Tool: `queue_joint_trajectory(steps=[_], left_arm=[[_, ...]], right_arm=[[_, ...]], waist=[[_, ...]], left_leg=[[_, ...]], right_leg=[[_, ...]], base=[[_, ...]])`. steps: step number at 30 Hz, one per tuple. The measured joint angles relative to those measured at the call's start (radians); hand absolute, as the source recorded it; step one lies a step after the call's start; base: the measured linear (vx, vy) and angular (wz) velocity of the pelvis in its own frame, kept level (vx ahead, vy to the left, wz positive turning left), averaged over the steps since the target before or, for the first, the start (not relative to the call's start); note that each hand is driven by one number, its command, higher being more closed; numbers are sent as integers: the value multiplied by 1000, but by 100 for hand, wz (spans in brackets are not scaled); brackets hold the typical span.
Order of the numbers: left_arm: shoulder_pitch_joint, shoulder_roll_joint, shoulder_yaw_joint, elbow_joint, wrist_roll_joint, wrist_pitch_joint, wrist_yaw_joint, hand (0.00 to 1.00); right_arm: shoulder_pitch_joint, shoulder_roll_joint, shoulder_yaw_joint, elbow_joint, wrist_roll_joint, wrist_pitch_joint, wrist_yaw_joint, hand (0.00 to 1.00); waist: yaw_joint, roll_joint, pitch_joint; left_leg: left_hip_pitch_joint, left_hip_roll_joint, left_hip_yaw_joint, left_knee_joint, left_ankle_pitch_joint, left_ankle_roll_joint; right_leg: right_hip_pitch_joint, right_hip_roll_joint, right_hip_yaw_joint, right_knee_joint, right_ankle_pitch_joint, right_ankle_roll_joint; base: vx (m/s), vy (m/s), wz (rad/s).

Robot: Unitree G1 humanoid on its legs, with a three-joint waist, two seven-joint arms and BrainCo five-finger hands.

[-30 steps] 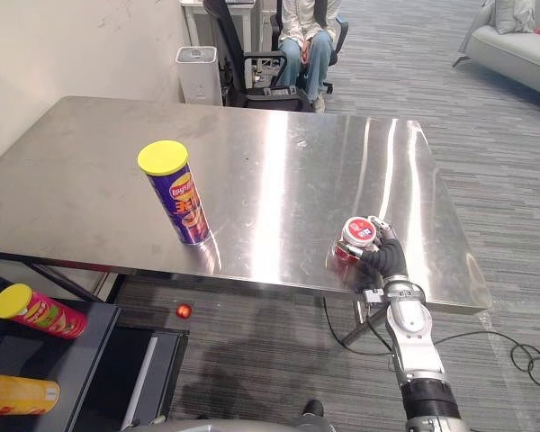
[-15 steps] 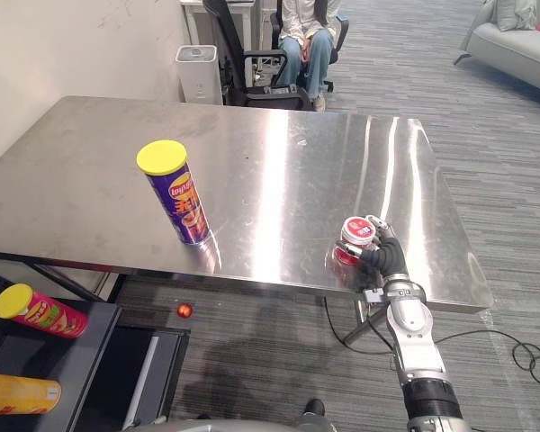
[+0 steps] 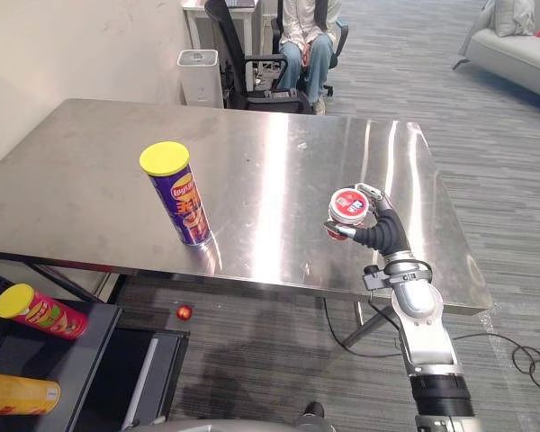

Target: Put the gum and the chips on the shelf.

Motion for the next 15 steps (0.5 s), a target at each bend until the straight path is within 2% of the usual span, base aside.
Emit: queue_joint_trajectory(steps=[8,13,15], left_arm=[[9,-3,29,2,0,-2,2,0],[9,-3,30,2,0,1,4,0],[9,-4,33,1,0,6,10,0]], right_arm=[[0,-13,51,-68,37,16,84,100],[2,-13,68,-71,40,20,94,100],[3,-12,68,-71,55,20,99,100]], waist=[[2,-14,-5],[3,-15,-8],[15,-16,-11]], left_leg=[[5,-1,-7,1,0,0],[4,-1,-29,1,2,2],[0,-1,-38,1,3,3]], right_leg=[[14,-1,-11,-9,2,3],[30,-1,-35,-9,2,4],[32,-2,-44,-8,2,3]], base=[[-8,-2,3],[-3,-4,14],[-7,0,11]])
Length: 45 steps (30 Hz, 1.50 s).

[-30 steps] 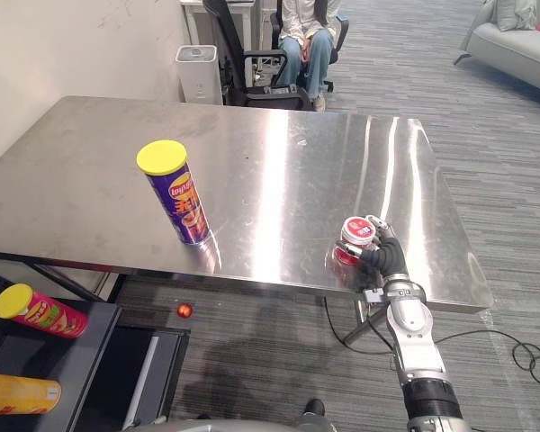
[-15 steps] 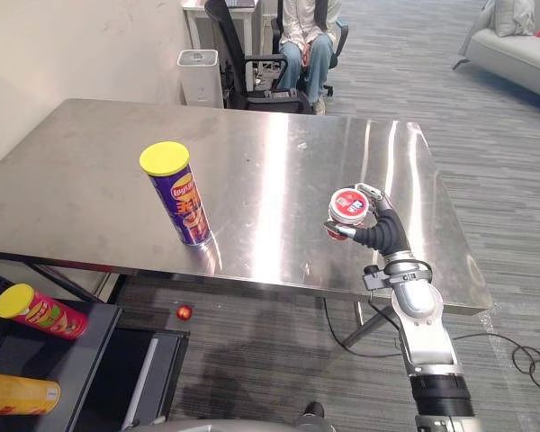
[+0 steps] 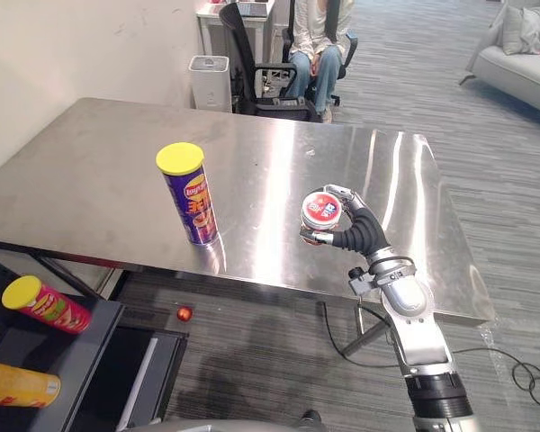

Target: Put the gum and the chips on the shelf.

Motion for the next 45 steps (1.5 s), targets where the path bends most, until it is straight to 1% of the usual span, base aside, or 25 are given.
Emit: queue_joint_trajectory(steps=[6,9,10,12,13,14,15,16,17,19,20,21,22,24,25,27,30,32,35,36,38,39,40,42,45], left_arm=[[0,-11,22,0,-17,13,21,0],[0,-22,41,-1,-22,1,21,0],[0,-33,43,-3,-20,-10,22,0],[1,-48,62,-8,-22,-14,25,0],[8,-62,62,-9,-46,-14,28,0],[18,-62,62,-11,-72,-14,28,0],[19,-59,67,-9,-81,-13,27,0],[19,-69,77,2,-83,-4,24,0],[34,-74,79,15,-82,3,22,0],[55,-75,92,34,-73,7,18,0],[78,-74,92,37,-40,7,12,0],[80,-77,91,42,-23,8,8,0],[80,-77,91,41,-4,8,8,0],[76,-70,89,42,20,6,-2,0],[76,-68,89,44,28,6,-5,0],[68,-58,78,69,41,2,-10,0],[70,-50,68,87,41,-13,7,0],[69,-48,61,91,41,-19,10,0],[66,-48,40,100,40,-22,11,0],[64,-46,38,99,39,-22,9,0],[61,-41,26,100,39,-21,9,0],[53,-36,14,97,40,-19,10,0],[46,-27,5,96,40,-18,10,0],[12,-8,-8,85,41,-3,10,0],[-14,-1,-5,78,39,24,1,0]], right_arm=[[-10,6,47,3,33,0,23,100],[-68,40,100,30,44,2,36,100],[-118,43,120,64,52,3,37,100],[-148,41,119,89,52,4,36,100],[-154,42,116,109,52,3,31,100],[-147,40,107,127,49,3,26,100],[-135,34,91,125,48,0,20,100],[-109,33,47,126,45,-6,7,100],[-82,38,28,126,38,-6,-33,100],[-59,36,23,117,19,-9,-73,100],[-39,34,5,101,20,-17,-92,100],[-33,31,-12,88,21,-20,-103,100],[-33,32,-18,82,21,-19,-112,100],[-9,33,-40,37,21,-19,-137,100],[2,36,-50,21,21,-19,-140,100],[52,55,-98,-13,21,-21,-151,100],[74,70,-144,-16,21,-21,-177,100],[74,71,-161,-18,21,-21,-179,100],[71,69,-171,-36,21,-21,-177,100],[71,68,-170,-36,21,-22,-173,100],[73,68,-172,-36,21,-22,-168,100],[76,68,-177,-36,21,-22,-167,100],[80,69,-184,-36,21,-23,-166,100],[103,70,-203,-36,21,-23,-177,100],[115,75,-201,-45,21,-23,-177,100]], waist=[[12,-8,-1],[26,-8,7],[46,3,24],[67,26,39],[71,37,54],[59,32,53],[49,22,58],[45,45,60],[45,45,59],[33,31,58],[22,38,50],[20,52,43],[20,61,35],[11,45,26],[7,43,23],[0,26,11],[-22,26,2],[-20,29,0],[-18,42,-7],[-18,42,-5],[-23,39,2],[-27,36,7],[-31,37,8],[-43,37,18],[-42,36,36]], left_leg=[[-45,9,-84,39,1,0],[-136,29,-158,140,1,0],[-171,41,-172,186,1,0],[-195,46,-139,207,6,8],[-217,39,-86,211,52,61],[-225,12,0,164,135,114],[-219,6,78,146,132,153],[-222,63,332,299,9,215],[-198,97,504,442,-76,248],[-127,101,597,509,-113,229],[-88,110,589,482,-109,209],[-89,92,553,426,-111,162],[-89,77,558,391,-111,161],[-104,18,512,265,-98,145],[-101,3,500,225,-92,139],[-86,-53,457,100,-35,152],[-79,-74,421,32,-3,156],[-70,-80,416,11,9,158],[-72,-91,396,-19,10,159],[-73,-103,380,-22,8,158],[-72,-119,340,-38,1,155],[-73,-127,296,-36,2,161],[-78,-131,262,-36,7,165],[-104,-134,132,-32,17,159],[-122,-140,44,-31,16,158]], right_leg=[[28,-6,-69,29,-31,0],[31,2,-120,31,-34,-5],[35,10,-140,31,-39,-12],[49,17,-177,38,-59,-6],[67,9,-224,50,-87,-13],[71,1,-253,51,-108,-20],[73,-11,-290,43,-107,-35],[87,-19,-381,66,-111,-39],[98,-36,-434,85,-120,-39],[122,-65,-497,88,-120,-39],[124,-66,-527,92,-119,-38],[114,-63,-539,106,-117,-35],[103,-64,-541,108,-112,-29],[82,-61,-569,99,-88,-11],[82,-57,-578,98,-82,-6],[82,-59,-597,98,-64,-6],[81,-71,-596,141,-64,-7],[78,-83,-593,171,-65,-8],[42,-132,-583,283,-85,-39],[30,-163,-579,345,-97,-56],[24,-191,-525,399,-105,-70],[-7,-198,-395,450,-125,-108],[-26,-184,-308,472,-149,-123],[-75,-71,-5,475,-229,-115],[-123,28,215,456,-257,-89]], base=[[-15,-14,42],[-63,-60,75],[-130,-65,52],[-148,-49,77],[-248,-25,158],[-253,10,172],[-227,109,188],[-127,137,170],[-91,123,154],[-42,87,121],[-69,151,117],[-60,115,81],[-112,205,66],[-146,215,63],[-94,128,53],[-91,98,57],[-50,31,48],[-41,55,11],[-35,106,10],[-43,113,24],[-59,104,49],[-42,78,70],[-22,29,119],[-8,-42,146],[-10,-20,123]])
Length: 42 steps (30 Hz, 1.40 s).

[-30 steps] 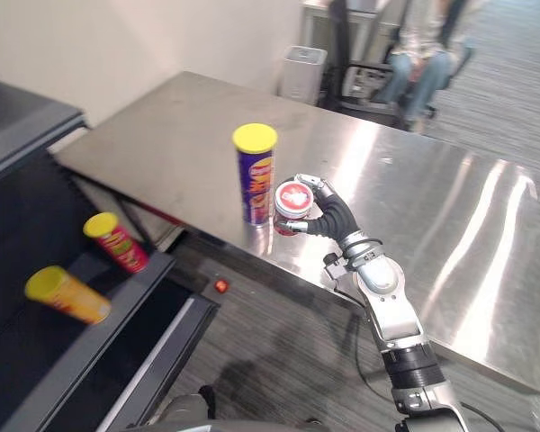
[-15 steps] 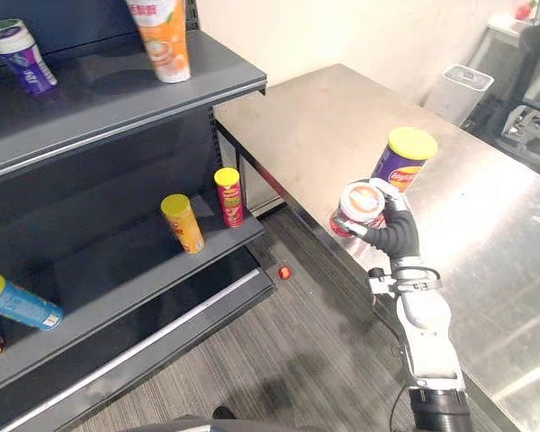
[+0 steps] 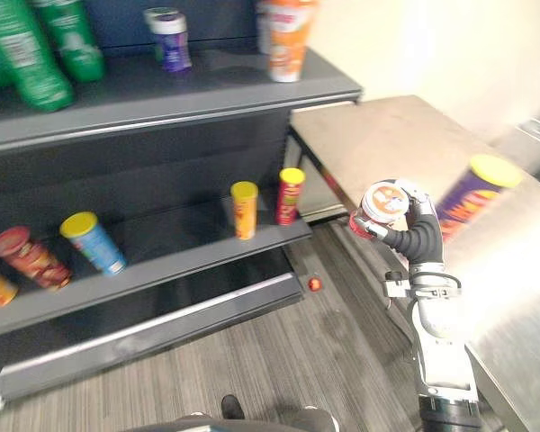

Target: Put the gum and the chips on the shelf.

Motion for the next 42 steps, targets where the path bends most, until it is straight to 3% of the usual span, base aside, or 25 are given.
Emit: queue_joint_trajectory(steps=[1,2,3,4,5,6,11,15,31,42], left_arm=[[-4,1,1,0,0,5,-5,0],[-10,2,3,1,-3,14,-11,0],[-9,17,20,-3,-8,17,-15,0],[-3,28,20,-9,-9,17,-15,0],[-6,36,26,-3,-10,27,-9,0],[-3,32,27,-3,-20,31,-9,0],[19,6,41,-18,-21,23,-8,0],[30,-9,51,-21,-4,21,-2,0],[33,-11,40,-40,31,12,-11,0],[28,-9,36,-39,30,13,-11,0]], right_arm=[[0,2,0,-3,1,0,-1,100],[0,5,0,-7,1,0,0,100],[-5,28,1,-6,3,-3,0,100],[-11,25,1,-10,5,-3,0,100],[-15,28,5,2,10,-1,2,100],[-20,26,6,17,12,0,11,100],[-118,6,20,76,67,6,41,100],[-168,-17,59,110,87,62,60,100],[-535,-49,229,241,88,154,52,100],[-761,-99,338,247,134,262,39,100]], waist=[[-1,2,1],[-2,0,1],[-1,-52,2],[1,-53,7],[4,-85,12],[24,-86,10],[52,-68,-2],[51,-44,-19],[59,-34,-17],[70,-30,-20]], left_leg=[[-5,0,-14,-1,-1,-1],[-17,-1,-31,-5,-26,-39],[-22,-19,-1,54,-40,-38],[-29,7,-6,94,-23,-21],[-19,-21,-10,106,-10,27],[-19,-26,-29,117,-16,22],[-22,-16,-69,83,14,-20],[5,-11,-112,-23,92,-25],[13,9,-141,-24,107,-33],[-2,26,-169,-24,122,-43]], right_leg=[[-8,17,36,-11,1,1],[-20,52,97,-51,5,8],[-20,18,138,-121,16,25],[-9,15,134,-131,18,28],[18,-16,114,-157,27,41],[36,-25,104,-181,38,51],[87,4,67,-289,68,81],[89,29,20,-302,68,77],[133,53,-18,-340,74,62],[136,75,-40,-352,89,39]], base=[[12,5,120],[104,8,114],[151,-20,109],[185,-32,104],[111,-52,79],[77,-36,67],[24,-77,22],[29,-90,26],[19,-25,6],[-38,-12,6]])
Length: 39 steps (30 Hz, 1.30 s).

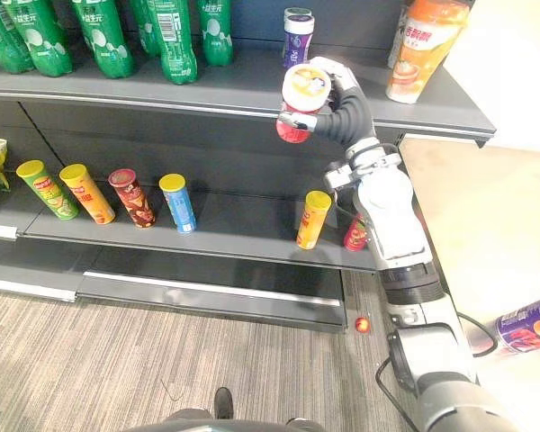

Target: Put the gum and the chips on the shelf.

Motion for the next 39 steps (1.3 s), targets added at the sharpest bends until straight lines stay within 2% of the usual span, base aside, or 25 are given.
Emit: queue_joint_trajectory(steps=[2,10,13,24,30,39], left_arm=[[-5,0,-1,1,0,2,0,0],[-19,11,-22,1,0,32,1,0],[-27,13,-30,-2,0,40,1,0],[-27,18,-38,-13,-2,57,1,0],[-35,20,-50,-20,-7,64,1,0],[-58,29,-78,-41,-9,65,0,0]], right_arm=[[-26,-4,15,10,17,7,-4,100],[-137,-21,61,157,14,87,-53,100],[-175,-22,67,266,14,107,-82,100],[-290,-67,99,480,15,110,-117,100],[-340,-129,101,553,15,111,-140,100],[-437,-137,108,599,16,90,-157,100]], waist=[[7,2,-1],[19,8,-11],[39,8,-11],[51,9,-11],[65,16,-2],[73,24,54]], left_leg=[[-1,3,-2,0,4,-1],[-15,5,-27,0,17,-3],[-16,8,-30,0,25,0],[-20,19,-60,0,38,-12],[-35,20,-79,0,41,-13],[-54,22,-84,0,51,-14]], right_leg=[[1,2,-4,-1,1,-2],[2,8,-29,-6,4,-6],[5,13,-33,-12,8,-10],[17,27,-62,-19,12,-17],[14,33,-80,-28,11,-17],[-2,36,-89,-28,11,-20]], base=[[-36,-15,4],[-4,-4,9],[9,-8,4],[-10,-7,7],[-6,1,9],[37,-6,2]])
